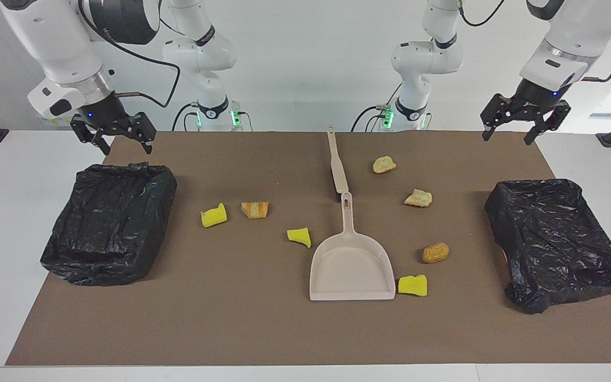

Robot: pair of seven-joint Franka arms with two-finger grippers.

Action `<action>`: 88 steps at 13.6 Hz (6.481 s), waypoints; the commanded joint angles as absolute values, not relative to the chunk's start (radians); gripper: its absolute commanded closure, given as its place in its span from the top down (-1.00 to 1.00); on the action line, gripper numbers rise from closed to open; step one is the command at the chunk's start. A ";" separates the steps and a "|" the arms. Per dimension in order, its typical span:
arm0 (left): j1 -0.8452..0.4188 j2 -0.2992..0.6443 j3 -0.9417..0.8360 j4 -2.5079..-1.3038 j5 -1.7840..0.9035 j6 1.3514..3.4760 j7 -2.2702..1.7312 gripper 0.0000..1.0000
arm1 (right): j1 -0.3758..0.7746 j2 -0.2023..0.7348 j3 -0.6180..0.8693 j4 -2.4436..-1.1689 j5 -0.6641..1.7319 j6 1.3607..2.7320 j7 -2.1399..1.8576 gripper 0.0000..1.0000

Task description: Sweep and dump trash in bin

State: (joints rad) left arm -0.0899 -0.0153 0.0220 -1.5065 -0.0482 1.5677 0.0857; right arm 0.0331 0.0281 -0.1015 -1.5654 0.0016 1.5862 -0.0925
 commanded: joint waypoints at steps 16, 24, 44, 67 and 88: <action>-0.126 -0.080 0.031 -1.615 -0.035 1.572 0.067 1.00 | 0.034 0.009 -0.101 -1.585 0.021 1.574 -0.123 1.00; -0.412 -0.172 0.025 -1.935 -0.040 1.777 -0.207 1.00 | 0.038 -0.005 -0.061 -1.638 0.009 1.632 -0.124 1.00; -0.976 -0.184 0.023 -2.530 -0.044 2.293 -0.666 0.96 | 0.152 0.374 0.322 -1.511 0.020 2.006 0.451 1.00; -0.586 -0.351 0.037 -2.450 0.034 1.926 -0.672 -1.00 | 0.387 0.581 0.313 -1.479 -0.095 2.227 0.715 0.61; -0.696 -0.385 0.025 -2.609 -0.385 2.114 -1.801 -1.00 | 0.445 0.600 0.308 -1.491 -0.294 2.227 0.717 -0.61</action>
